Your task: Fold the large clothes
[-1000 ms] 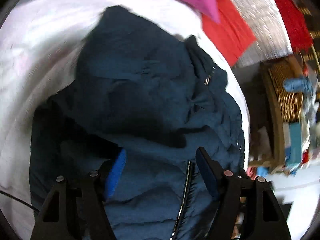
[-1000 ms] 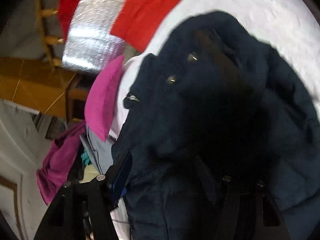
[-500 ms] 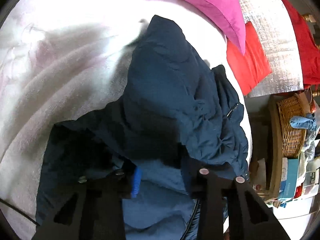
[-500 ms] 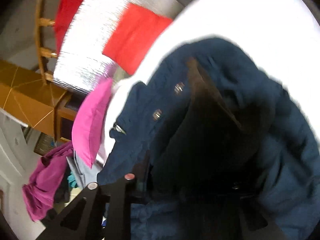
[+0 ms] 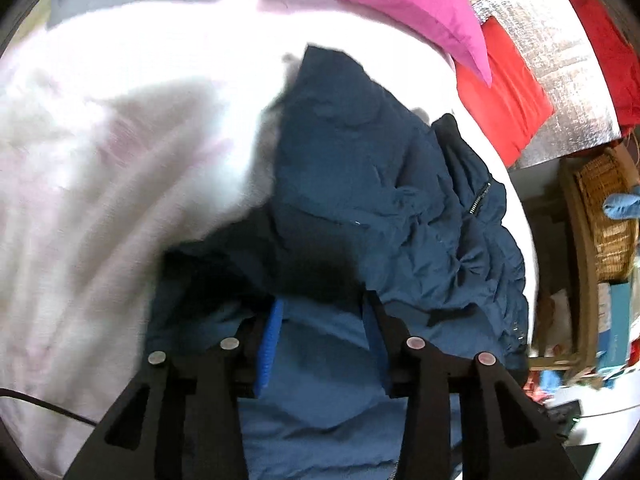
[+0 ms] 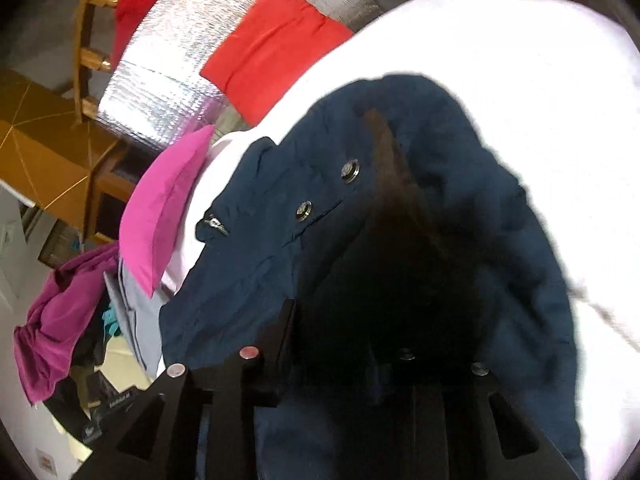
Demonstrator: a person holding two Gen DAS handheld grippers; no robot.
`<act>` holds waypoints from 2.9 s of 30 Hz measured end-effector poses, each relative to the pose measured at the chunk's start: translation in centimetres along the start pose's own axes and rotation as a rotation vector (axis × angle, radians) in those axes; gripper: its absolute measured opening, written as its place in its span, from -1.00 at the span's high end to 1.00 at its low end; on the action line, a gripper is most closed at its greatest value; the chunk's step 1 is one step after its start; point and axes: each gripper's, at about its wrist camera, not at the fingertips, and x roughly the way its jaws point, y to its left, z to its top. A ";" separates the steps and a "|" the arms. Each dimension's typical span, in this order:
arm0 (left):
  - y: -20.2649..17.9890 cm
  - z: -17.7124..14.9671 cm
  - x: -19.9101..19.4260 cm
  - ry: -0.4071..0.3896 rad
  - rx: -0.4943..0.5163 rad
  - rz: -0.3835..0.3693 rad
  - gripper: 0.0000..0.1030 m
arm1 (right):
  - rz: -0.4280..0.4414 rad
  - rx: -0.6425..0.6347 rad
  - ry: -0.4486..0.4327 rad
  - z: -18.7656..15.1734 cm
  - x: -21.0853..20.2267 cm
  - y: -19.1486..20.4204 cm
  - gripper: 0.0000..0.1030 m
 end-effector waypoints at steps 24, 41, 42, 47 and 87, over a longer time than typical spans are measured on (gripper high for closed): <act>-5.3 0.0 -0.1 -0.297 0.383 0.351 -0.12 | -0.074 -0.208 -0.024 0.5 2.1 6.3 0.35; -7.8 -1.1 -1.7 -0.434 0.482 0.390 -0.12 | 0.017 -0.276 0.177 -2.1 8.9 10.0 0.37; -7.8 -1.1 -1.6 -0.434 0.481 0.387 -0.12 | 0.027 -0.287 0.172 -2.0 8.4 10.3 0.34; -8.1 -1.1 -1.3 -0.438 0.488 0.393 -0.12 | 0.116 -0.340 0.155 -2.7 7.9 13.2 0.35; -2.6 0.9 -0.2 -0.242 0.217 0.375 -0.56 | -0.236 -0.213 -0.198 0.9 -4.4 1.9 -0.26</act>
